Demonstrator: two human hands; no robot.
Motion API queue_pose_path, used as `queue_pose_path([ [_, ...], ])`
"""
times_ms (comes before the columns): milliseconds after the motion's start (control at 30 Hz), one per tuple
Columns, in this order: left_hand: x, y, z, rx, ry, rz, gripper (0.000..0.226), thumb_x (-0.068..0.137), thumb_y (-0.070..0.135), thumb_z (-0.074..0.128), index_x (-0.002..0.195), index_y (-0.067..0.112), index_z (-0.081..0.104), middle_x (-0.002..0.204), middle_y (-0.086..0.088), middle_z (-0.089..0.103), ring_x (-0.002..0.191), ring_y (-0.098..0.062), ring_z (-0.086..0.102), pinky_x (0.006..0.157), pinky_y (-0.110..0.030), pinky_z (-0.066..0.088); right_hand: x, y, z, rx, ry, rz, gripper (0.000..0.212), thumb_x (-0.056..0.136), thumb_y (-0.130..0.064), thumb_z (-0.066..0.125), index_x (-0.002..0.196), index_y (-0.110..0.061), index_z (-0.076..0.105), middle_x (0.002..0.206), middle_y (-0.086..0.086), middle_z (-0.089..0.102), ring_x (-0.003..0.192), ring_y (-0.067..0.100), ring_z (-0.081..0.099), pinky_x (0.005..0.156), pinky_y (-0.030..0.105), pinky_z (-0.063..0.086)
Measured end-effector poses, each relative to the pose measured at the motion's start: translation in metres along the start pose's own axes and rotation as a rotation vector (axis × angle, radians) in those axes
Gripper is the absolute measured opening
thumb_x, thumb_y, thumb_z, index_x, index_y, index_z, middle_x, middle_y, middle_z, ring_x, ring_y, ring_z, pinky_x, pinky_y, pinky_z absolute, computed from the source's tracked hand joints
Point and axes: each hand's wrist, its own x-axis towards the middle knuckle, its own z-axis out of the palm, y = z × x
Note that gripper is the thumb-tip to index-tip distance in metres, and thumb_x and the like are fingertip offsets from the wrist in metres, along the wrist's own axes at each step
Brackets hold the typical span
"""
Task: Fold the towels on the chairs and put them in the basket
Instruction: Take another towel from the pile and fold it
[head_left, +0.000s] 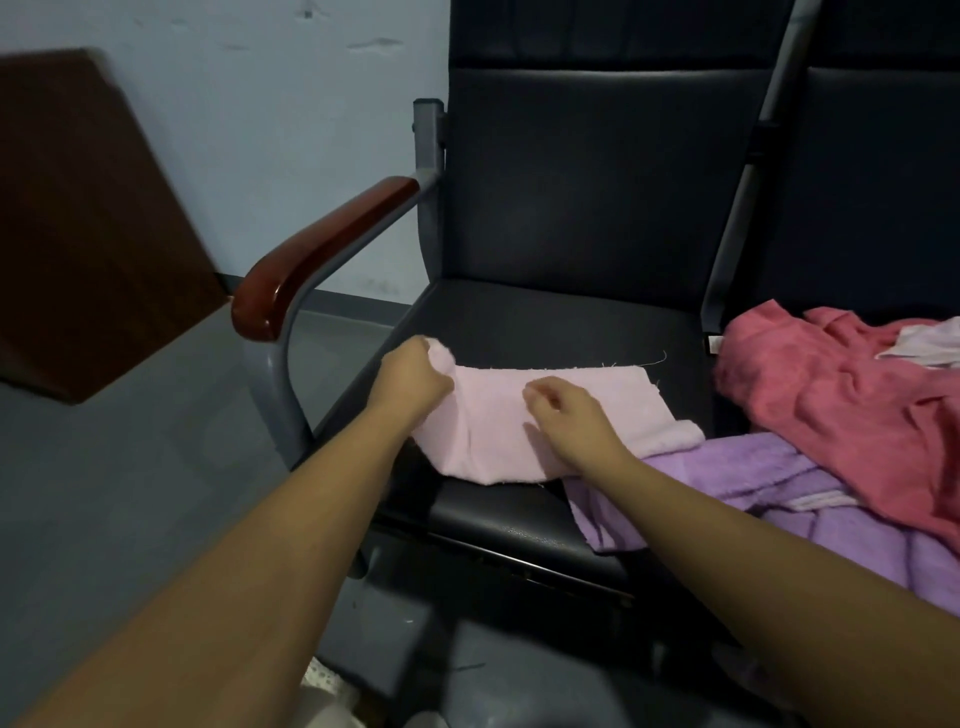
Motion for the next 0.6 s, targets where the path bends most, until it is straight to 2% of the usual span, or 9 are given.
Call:
queue_pose_path([
  [67, -0.004, 0.026, 0.003, -0.085, -0.064, 0.056, 0.03, 0.094, 0.024, 0.064, 0.123, 0.017, 0.057, 0.108, 0.001, 0.06, 0.086, -0.016, 0.058, 0.063, -0.026, 0.047, 0.003, -0.01, -0.004, 0.456, 0.007, 0.208, 0.032, 0.103, -0.034, 0.051, 0.101, -0.005, 0.063, 0.099, 0.015, 0.068, 0.089, 0.029, 0.066, 0.082, 0.037, 0.054],
  [133, -0.008, 0.04, 0.009, -0.255, -0.145, 0.046, 0.027, 0.099, 0.039, 0.056, 0.114, 0.016, 0.056, 0.099, 0.002, 0.07, 0.072, -0.014, 0.067, 0.058, -0.026, 0.049, 0.007, -0.011, -0.006, 0.686, -0.031, 0.388, 0.049, 0.1, -0.048, 0.05, 0.105, -0.001, 0.06, 0.098, 0.021, 0.07, 0.087, 0.032, 0.07, 0.081, 0.043, 0.059],
  [200, -0.011, 0.04, 0.016, -0.298, -0.155, 0.031, 0.028, 0.103, 0.042, 0.047, 0.11, 0.016, 0.057, 0.086, 0.002, 0.075, 0.067, -0.015, 0.071, 0.063, -0.03, 0.051, 0.006, -0.006, -0.006, 0.593, -0.046, 0.438, 0.054, 0.095, -0.054, 0.056, 0.099, -0.001, 0.064, 0.085, 0.014, 0.073, 0.078, 0.029, 0.071, 0.072, 0.038, 0.06],
  [267, -0.014, 0.028, 0.021, -0.234, -0.089, 0.029, 0.022, 0.103, 0.035, 0.045, 0.105, 0.018, 0.058, 0.081, 0.004, 0.075, 0.067, -0.015, 0.07, 0.069, -0.033, 0.053, 0.004, 0.0, -0.003, 0.401, -0.045, 0.399, 0.044, 0.089, -0.044, 0.068, 0.082, -0.001, 0.061, 0.057, 0.003, 0.059, 0.054, 0.02, 0.057, 0.051, 0.026, 0.046],
  [300, -0.014, 0.02, 0.023, -0.196, -0.059, 0.017, 0.019, 0.102, 0.031, 0.046, 0.101, 0.018, 0.059, 0.082, 0.003, 0.074, 0.069, -0.015, 0.07, 0.07, -0.034, 0.054, 0.004, 0.003, -0.001, 0.332, -0.043, 0.374, 0.038, 0.082, -0.036, 0.075, 0.078, -0.002, 0.059, 0.054, 0.003, 0.053, 0.053, 0.021, 0.054, 0.05, 0.027, 0.043],
  [367, -0.015, 0.003, 0.027, -0.094, -0.038, -0.026, 0.015, 0.098, 0.025, 0.047, 0.096, 0.017, 0.06, 0.089, 0.0, 0.07, 0.078, -0.017, 0.067, 0.07, -0.035, 0.053, 0.007, 0.011, 0.005, 0.258, -0.052, 0.336, 0.039, 0.063, -0.029, 0.077, 0.086, 0.001, 0.064, 0.075, 0.006, 0.066, 0.073, 0.025, 0.066, 0.065, 0.036, 0.055],
  [433, -0.016, -0.009, 0.03, 0.018, -0.08, -0.084, 0.014, 0.095, 0.025, 0.051, 0.095, 0.013, 0.059, 0.091, -0.002, 0.064, 0.082, -0.019, 0.062, 0.065, -0.032, 0.045, 0.008, 0.01, 0.008, 0.227, -0.017, 0.32, 0.053, 0.06, -0.024, 0.075, 0.109, -0.008, 0.061, 0.099, 0.007, 0.069, 0.091, 0.026, 0.069, 0.079, 0.044, 0.06],
  [500, -0.015, -0.015, 0.034, 0.078, -0.121, -0.11, 0.02, 0.092, 0.028, 0.055, 0.083, 0.01, 0.056, 0.08, -0.002, 0.06, 0.071, -0.019, 0.058, 0.057, -0.029, 0.039, 0.006, 0.004, 0.005, 0.228, 0.039, 0.256, 0.052, 0.072, -0.012, 0.073, 0.12, -0.015, 0.052, 0.099, 0.003, 0.061, 0.091, 0.021, 0.065, 0.077, 0.038, 0.057],
  [600, -0.014, -0.014, 0.042, 0.091, -0.129, -0.148, 0.033, 0.09, 0.031, 0.057, 0.065, 0.012, 0.047, 0.062, -0.001, 0.05, 0.053, -0.016, 0.046, 0.049, -0.027, 0.031, 0.007, 0.001, -0.005, 0.114, 0.08, 0.1, 0.044, 0.082, -0.003, 0.06, 0.122, -0.022, 0.053, 0.09, -0.004, 0.055, 0.079, 0.016, 0.056, 0.063, 0.021, 0.041],
])
